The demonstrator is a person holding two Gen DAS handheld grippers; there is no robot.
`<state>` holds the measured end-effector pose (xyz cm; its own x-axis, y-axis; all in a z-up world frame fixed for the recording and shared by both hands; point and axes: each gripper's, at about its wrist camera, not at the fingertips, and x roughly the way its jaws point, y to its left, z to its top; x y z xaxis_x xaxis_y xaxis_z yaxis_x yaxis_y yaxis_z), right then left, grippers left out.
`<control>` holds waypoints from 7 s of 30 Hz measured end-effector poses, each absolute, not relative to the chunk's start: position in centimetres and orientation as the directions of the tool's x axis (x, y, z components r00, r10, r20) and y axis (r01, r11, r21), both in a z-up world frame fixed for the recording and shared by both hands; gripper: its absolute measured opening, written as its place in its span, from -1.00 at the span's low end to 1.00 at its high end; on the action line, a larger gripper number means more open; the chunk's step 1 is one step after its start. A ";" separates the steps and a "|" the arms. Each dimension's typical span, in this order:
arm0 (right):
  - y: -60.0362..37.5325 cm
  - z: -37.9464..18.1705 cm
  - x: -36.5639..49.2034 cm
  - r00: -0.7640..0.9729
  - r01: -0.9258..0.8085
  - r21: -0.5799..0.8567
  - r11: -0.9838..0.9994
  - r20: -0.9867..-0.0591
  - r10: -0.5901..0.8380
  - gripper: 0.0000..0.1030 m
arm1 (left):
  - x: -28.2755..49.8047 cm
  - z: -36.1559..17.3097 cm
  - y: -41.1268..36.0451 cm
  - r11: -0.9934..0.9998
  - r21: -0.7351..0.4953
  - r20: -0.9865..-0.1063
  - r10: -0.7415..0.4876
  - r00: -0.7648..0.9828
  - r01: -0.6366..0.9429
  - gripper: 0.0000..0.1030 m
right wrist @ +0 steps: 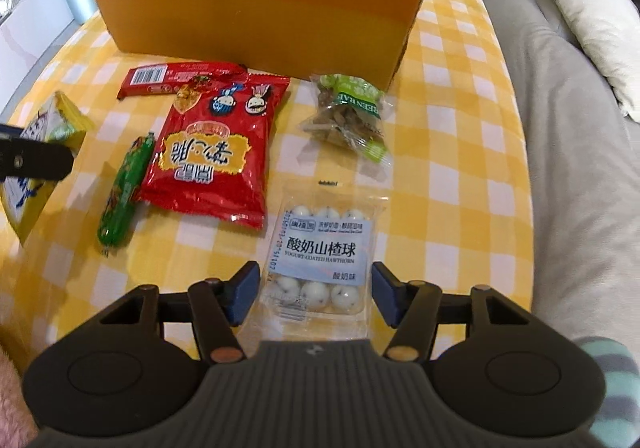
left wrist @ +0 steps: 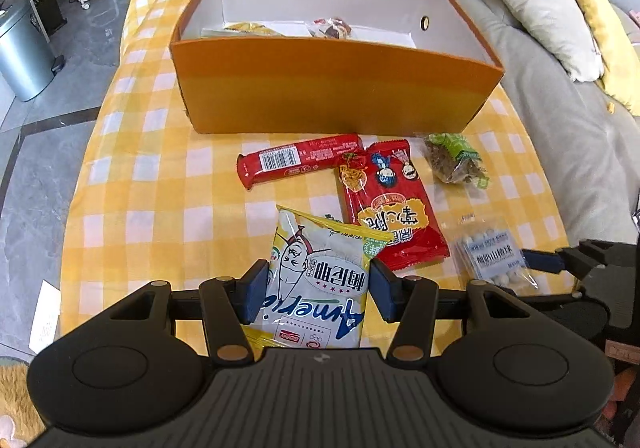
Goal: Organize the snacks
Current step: 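Grasp the clear yogurt-ball packet with the right tool while the left tool holds the Ameria bag, then carry both packets over the orange box and open both tools to drop them, then withdraw both tools from the box back toward the remaining snacks, then grasp the green sausage with the left tool while the right tool grasps the red spicy-strip bag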
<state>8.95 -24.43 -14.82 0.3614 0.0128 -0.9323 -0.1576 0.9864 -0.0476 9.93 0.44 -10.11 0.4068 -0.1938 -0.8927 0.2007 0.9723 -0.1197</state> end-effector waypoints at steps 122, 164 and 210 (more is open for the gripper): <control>-20.7 -12.5 34.9 0.464 -0.386 -0.278 0.880 -0.883 -0.075 0.42 | 35.4 -10.1 -4.6 0.961 -0.016 -0.926 -0.119 0.357 0.278 0.56; -24.1 -1.0 11.2 0.801 -0.016 0.070 0.997 -0.596 0.055 0.70 | 11.7 -0.1 0.2 0.977 0.025 -0.588 -0.157 0.793 0.212 0.59; -24.7 -12.9 6.2 0.572 0.028 0.199 0.980 -0.807 0.147 0.24 | 10.2 -14.8 -1.5 0.975 -0.122 -0.883 -0.192 0.429 0.185 0.00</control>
